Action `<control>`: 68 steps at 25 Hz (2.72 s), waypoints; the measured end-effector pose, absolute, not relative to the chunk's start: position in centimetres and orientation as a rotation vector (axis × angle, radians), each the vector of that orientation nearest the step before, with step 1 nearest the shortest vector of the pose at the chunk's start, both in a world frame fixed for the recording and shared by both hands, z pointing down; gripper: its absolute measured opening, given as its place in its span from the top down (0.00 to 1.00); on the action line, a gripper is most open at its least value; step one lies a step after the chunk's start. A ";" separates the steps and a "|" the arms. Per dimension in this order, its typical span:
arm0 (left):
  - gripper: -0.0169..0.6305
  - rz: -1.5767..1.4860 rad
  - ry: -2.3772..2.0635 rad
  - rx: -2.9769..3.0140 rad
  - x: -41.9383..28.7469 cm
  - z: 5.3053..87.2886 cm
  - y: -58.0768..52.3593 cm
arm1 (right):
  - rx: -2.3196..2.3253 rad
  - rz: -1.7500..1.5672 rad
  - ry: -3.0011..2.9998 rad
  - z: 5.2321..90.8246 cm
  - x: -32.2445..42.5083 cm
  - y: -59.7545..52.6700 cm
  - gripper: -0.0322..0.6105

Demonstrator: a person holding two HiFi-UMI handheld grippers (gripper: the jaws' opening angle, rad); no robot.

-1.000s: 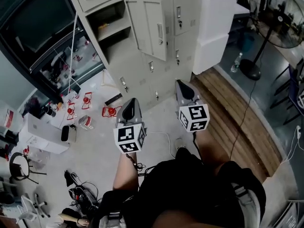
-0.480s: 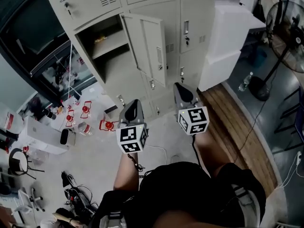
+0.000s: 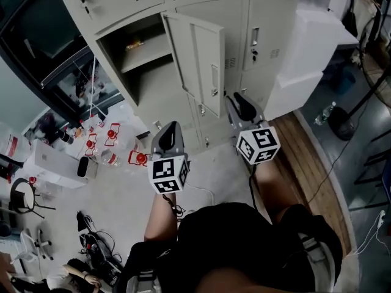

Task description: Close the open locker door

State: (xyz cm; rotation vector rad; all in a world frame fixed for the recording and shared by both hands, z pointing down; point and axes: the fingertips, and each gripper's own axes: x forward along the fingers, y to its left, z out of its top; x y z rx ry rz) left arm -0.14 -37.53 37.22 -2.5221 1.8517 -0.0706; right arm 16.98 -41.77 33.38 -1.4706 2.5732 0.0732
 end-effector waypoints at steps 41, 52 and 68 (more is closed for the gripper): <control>0.97 -0.118 1.887 -2.531 -3.9 39.0 -39.6 | -1.415 0.008 2.798 35.3 10.6 -47.3 0.79; 0.97 -0.111 1.888 -2.531 -6.1 39.1 -39.5 | -1.377 0.034 2.827 35.3 6.1 -45.7 0.77; 0.97 -0.073 1.961 -2.475 -14.6 39.2 -38.1 | -1.492 0.084 2.764 35.4 -2.4 -44.5 0.75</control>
